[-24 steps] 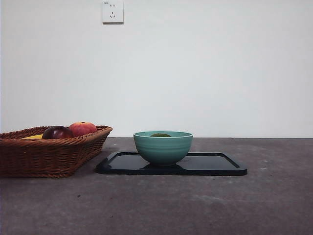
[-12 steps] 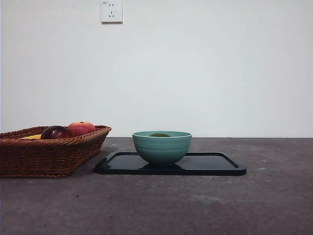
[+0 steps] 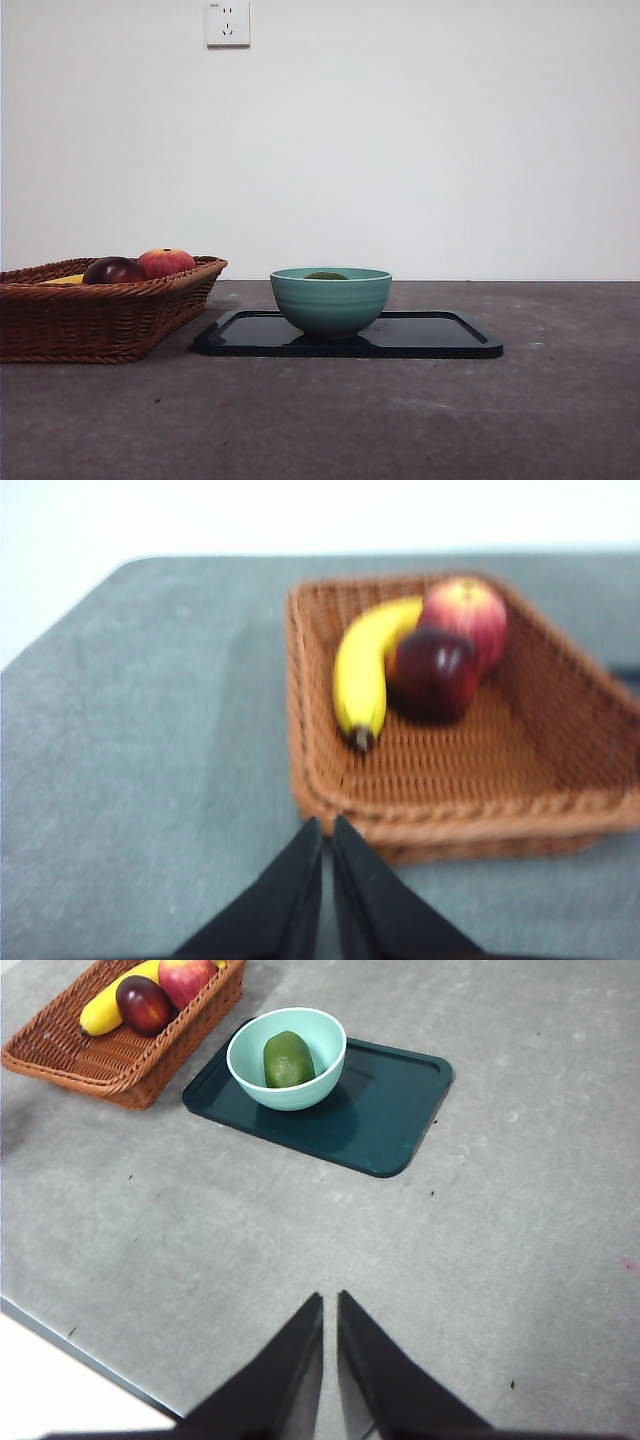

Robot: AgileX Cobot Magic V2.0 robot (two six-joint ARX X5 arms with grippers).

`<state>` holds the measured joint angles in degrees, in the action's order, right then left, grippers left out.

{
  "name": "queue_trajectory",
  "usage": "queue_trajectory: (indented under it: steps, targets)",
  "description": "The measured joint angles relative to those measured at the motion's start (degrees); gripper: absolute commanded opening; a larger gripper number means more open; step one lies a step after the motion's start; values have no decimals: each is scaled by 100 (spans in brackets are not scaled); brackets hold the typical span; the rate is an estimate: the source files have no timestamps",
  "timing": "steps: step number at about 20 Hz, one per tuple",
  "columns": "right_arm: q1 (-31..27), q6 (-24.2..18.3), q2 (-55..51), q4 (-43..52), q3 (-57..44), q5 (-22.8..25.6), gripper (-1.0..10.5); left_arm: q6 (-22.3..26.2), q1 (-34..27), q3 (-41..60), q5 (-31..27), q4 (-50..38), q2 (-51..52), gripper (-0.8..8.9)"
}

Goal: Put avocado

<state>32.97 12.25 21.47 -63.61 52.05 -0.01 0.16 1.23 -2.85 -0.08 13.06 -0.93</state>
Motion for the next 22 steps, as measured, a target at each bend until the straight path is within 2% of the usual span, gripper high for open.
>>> queue_trajectory:
  steps: [2, 22]
  targets:
    - [0, -2, 0, 0, 0, 0, 20, -87, 0, 103, -4, -256, 59, 19]
    - [0, -2, 0, 0, 0, 0, 20, -114, 0, 98, -2, -258, 63, 19]
